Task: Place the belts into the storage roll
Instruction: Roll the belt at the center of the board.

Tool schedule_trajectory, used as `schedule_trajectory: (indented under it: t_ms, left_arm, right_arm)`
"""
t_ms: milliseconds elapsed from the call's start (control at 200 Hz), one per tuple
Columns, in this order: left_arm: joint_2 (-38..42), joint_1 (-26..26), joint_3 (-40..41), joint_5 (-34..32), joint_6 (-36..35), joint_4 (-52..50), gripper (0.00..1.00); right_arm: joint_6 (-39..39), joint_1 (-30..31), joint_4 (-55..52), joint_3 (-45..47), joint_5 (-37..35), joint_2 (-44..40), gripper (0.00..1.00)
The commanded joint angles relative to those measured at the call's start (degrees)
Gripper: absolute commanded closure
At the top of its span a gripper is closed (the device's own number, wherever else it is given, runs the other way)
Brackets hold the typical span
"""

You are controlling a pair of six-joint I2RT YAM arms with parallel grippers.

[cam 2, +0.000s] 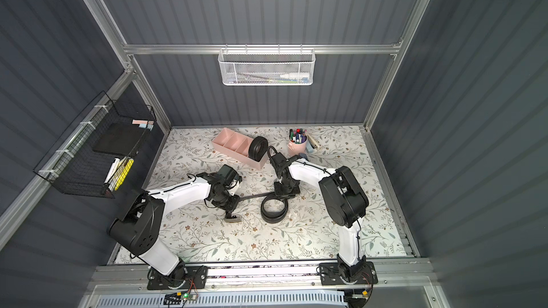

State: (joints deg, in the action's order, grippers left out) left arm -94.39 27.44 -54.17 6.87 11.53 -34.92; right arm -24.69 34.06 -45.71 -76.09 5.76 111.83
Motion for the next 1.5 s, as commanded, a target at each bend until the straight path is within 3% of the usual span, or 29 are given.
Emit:
schedule_trajectory:
  t_ms: [0, 270, 410, 535, 765, 1001, 1241, 1491]
  left_arm:
    - [2.1, -4.1, 2.4, -7.6, 0.6, -13.1, 1.00]
    - [3.1, -7.1, 1.1, -9.1, -0.6, -14.6, 1.00]
    - [2.8, -7.1, 1.0, -9.5, -1.9, -14.4, 1.00]
    - [3.5, -6.1, 2.5, -6.2, 0.3, -13.0, 1.00]
    - [2.0, 0.8, 2.3, -6.2, 4.3, -12.7, 1.00]
    - [0.8, 1.6, 2.9, -3.3, 6.9, -12.1, 1.00]
    - [0.3, 1.7, 1.5, -3.9, 4.7, -15.0, 1.00]
    - [1.8, 1.6, 0.2, -4.4, 3.9, -14.7, 1.00]
  right_arm:
    - [-3.8, -5.6, -5.1, 4.4, -15.6, 3.5, 0.75]
    - [-4.3, -5.7, -4.5, 4.6, -15.6, 3.8, 0.74]
    - [-5.6, -5.4, -4.0, 5.1, -16.8, 3.7, 0.79]
    - [-9.3, -1.9, -4.1, 5.5, -24.6, 3.3, 0.81]
    - [-17.0, 8.9, -6.5, 5.6, -40.2, 4.5, 0.83]
    - [-23.7, 17.0, -4.3, 9.5, -46.6, 7.1, 0.83]
    - [-25.8, 17.8, -0.4, 11.2, -43.2, 12.0, 0.82]
    - [-15.3, 11.2, 3.0, 13.5, -24.7, 0.8, 0.80]
